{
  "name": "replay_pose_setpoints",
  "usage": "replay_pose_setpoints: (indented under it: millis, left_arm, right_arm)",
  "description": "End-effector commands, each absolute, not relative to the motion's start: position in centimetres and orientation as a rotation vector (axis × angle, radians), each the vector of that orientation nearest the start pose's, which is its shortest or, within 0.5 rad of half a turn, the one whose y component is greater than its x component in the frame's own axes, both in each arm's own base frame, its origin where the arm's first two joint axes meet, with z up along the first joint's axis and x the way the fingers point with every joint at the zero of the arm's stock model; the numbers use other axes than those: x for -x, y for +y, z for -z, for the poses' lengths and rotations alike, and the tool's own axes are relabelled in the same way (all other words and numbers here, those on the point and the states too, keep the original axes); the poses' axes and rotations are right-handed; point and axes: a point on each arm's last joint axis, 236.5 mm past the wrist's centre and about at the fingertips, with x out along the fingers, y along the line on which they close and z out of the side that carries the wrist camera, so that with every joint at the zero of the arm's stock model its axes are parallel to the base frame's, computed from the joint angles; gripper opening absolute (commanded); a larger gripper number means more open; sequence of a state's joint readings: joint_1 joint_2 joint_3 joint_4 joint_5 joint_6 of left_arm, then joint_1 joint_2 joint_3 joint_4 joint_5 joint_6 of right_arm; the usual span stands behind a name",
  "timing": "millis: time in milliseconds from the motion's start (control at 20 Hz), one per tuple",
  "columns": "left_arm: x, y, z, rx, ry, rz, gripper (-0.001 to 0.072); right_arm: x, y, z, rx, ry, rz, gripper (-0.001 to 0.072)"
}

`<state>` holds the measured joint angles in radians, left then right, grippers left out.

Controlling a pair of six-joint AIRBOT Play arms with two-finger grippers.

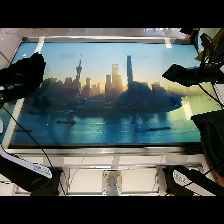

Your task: Fold the clothes and pants, and hang the long-sleeved shirts on hangers.

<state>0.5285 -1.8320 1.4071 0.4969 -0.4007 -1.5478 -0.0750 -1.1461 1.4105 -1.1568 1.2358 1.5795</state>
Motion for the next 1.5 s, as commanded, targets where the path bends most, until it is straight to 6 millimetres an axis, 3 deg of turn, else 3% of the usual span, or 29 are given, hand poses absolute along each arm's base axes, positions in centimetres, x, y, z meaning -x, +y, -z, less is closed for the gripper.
replay_pose_setpoints:
  millis: [0,100,150,250,350,400,500,550,650,750,850,1000,1150,1250,1350,1450]
  left_arm:
    - [-58.1,24.1,4.9,1.2,0.352,-0.534,0.0718]
    - [-58.7,24.1,5.5,1.189,0.311,-0.57,0.0711]
    - [-59.0,23.9,5.8,1.188,0.309,-0.574,0.0653]
    - [-59.2,23.6,6.0,1.18,0.316,-0.568,0.0032]
    - [-59.4,23.2,5.1,1.177,0.321,-0.544,0.0004]
    - [-59.4,23.0,3.7,1.157,0.316,-0.521,0.0004]
    - [-59.4,22.9,-1.4,0.998,0.285,-0.455,0.0003]
    - [-59.4,22.4,-4.9,0.902,0.256,-0.414,0.0003]
    - [-58.7,20.1,-11.5,0.803,0.218,-0.318,0.0002]
    - [-57.6,14.9,-17.8,0.704,0.211,-0.161,0.0003]
    - [-55.8,6.4,-22.6,0.582,0.248,0.058,0.0002]
    - [-50.7,-8.6,-25.2,0.512,0.399,0.429,0.0003]
    - [-44.4,-22.2,-24.0,0.436,0.564,0.756,0.0003]
    - [-40.0,-30.5,-22.4,0.39,0.647,0.935,0.0003]
    - [-35.0,-38.0,-20.0,0.342,0.732,1.086,0.0003]
    - [-31.2,-43.8,-17.2,0.311,0.785,1.167,0.0004]
  right_arm:
    - [-40.5,6.3,-16.7,-0.377,0.952,-0.229,0.0619]
    - [-40.4,6.5,-16.8,-0.383,0.952,-0.235,0.0619]
    - [-40.4,6.7,-16.8,-0.389,0.951,-0.24,0.0619]
    - [-40.4,6.9,-16.9,-0.398,0.95,-0.249,0.0619]
    - [-40.4,7.1,-17.1,-0.406,0.947,-0.257,0.0619]
    - [-40.3,7.1,-17.3,-0.404,0.945,-0.257,0.0618]
    - [-40.1,6.8,-18.0,-0.385,0.93,-0.251,0.0618]
    - [-39.9,6.5,-18.5,-0.365,0.923,-0.241,0.0618]
    - [-39.2,5.6,-19.2,-0.321,0.922,-0.216,0.0619]
    - [-38.1,4.8,-19.5,-0.276,0.938,-0.189,0.0619]
    - [-36.7,3.0,-19.2,-0.208,0.973,-0.13,0.0618]
    - [-33.9,-0.9,-18.9,-0.088,1.039,0.011,0.0618]
    - [-31.2,-5.0,-19.4,0.055,1.081,0.148,0.0618]
    - [-30.7,-6.9,-20.4,0.128,1.058,0.209,0.0618]
    - [-30.9,-7.6,-20.8,0.149,1.038,0.231,0.0618]
    - [-31.6,-7.6,-21.0,0.153,1.016,0.229,0.0619]
